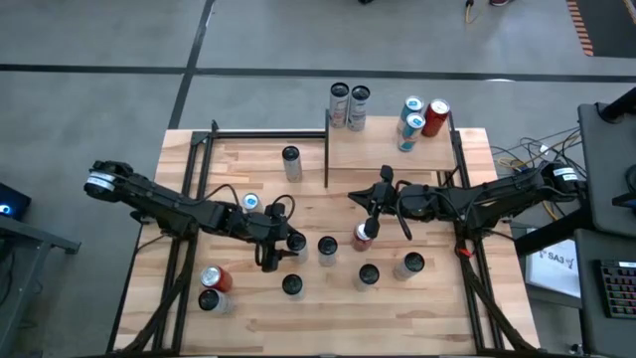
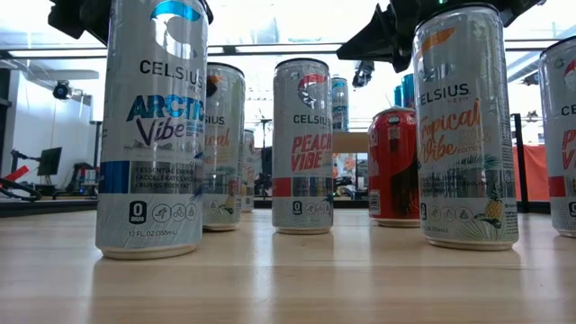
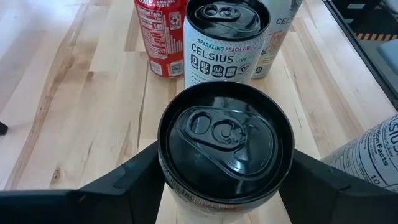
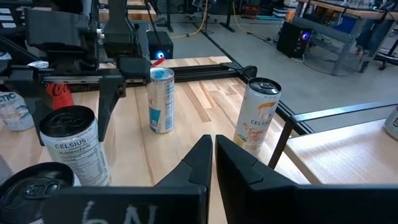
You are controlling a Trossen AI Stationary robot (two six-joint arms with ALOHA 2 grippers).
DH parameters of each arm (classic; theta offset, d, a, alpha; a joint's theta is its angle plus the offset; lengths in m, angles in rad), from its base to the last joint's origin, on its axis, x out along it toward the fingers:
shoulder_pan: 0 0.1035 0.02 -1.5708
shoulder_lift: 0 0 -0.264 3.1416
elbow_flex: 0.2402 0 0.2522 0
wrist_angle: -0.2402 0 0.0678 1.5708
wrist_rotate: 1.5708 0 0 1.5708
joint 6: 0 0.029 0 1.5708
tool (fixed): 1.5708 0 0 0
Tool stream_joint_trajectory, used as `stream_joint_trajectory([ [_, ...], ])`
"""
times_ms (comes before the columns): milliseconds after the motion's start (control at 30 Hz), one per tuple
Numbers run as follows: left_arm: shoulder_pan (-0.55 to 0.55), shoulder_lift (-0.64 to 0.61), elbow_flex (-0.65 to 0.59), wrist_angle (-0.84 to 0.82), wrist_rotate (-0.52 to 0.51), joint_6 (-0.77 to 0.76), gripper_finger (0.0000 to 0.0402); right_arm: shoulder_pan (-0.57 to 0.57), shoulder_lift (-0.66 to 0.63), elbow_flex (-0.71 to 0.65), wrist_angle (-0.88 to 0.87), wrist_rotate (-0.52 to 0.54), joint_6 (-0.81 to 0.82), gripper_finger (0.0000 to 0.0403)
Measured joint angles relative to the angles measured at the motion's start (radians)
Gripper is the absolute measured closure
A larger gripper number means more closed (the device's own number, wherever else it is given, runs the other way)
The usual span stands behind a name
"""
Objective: Place canned beverage on shelf
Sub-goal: Put the middle white yellow soda can on the shelf
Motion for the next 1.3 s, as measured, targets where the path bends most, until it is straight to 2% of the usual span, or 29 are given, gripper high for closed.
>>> stream_joint_trajectory([
  [700,0.000,-0.010,0.000,0.011,0.001,-0.007,0.0161,0.000,0.000,0.000,0.000,0.000,0.000,0.0390],
  [867,0.000,-0.076,0.007,-0.027,-0.002,0.014,0.0161,0.000,0.000,0.000,0.000,0.000,0.012,0.0390],
  [1100,0.000,-0.230,0.093,-0.187,-0.120,0.080,0.0161,0.000,0.000,0.001,0.086,0.000,0.037,0.0390],
  [1300,0.007,-0.268,0.162,-0.227,-0.184,0.138,0.0161,0.000,0.049,0.052,0.099,-0.001,0.057,0.0390],
])
